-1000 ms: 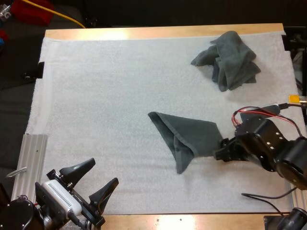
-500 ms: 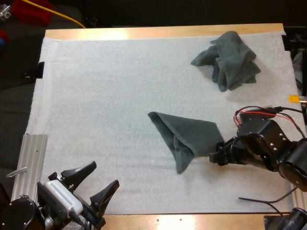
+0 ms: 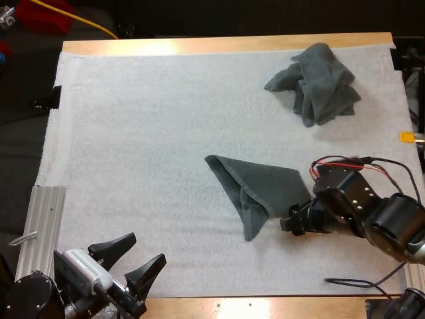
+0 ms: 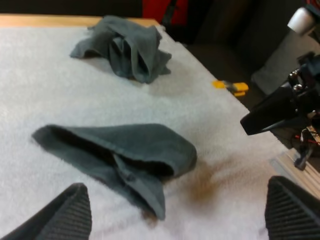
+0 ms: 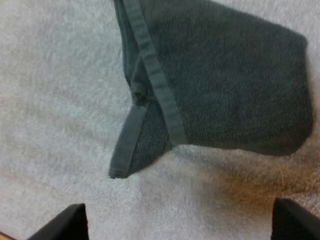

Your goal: Pick towel from pile, fold and stack

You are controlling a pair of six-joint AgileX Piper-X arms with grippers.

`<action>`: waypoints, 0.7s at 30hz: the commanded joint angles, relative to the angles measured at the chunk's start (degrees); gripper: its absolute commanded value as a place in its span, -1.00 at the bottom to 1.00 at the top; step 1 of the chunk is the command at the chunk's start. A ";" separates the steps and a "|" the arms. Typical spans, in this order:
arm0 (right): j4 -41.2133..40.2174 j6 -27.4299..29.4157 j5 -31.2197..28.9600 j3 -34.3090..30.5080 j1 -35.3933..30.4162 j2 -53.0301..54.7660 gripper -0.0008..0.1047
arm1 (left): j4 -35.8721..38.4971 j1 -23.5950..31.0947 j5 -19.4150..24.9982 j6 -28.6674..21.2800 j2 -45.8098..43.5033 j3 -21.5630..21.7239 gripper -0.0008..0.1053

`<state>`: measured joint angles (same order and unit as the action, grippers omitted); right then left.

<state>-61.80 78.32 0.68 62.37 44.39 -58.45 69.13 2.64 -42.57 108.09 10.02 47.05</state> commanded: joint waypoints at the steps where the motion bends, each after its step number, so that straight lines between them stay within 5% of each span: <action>1: 0.97 -0.18 0.85 -0.85 -0.07 -0.47 0.36 | 0.72 -0.08 0.84 1.20 0.96 0.45 0.33; 21: 13.64 -4.24 -5.61 -5.00 4.56 -12.44 0.36 | 4.49 -0.18 0.34 4.32 8.40 0.45 0.33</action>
<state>-48.45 74.19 -4.43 57.34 48.84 -70.78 73.29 2.64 -41.82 111.80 18.32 47.05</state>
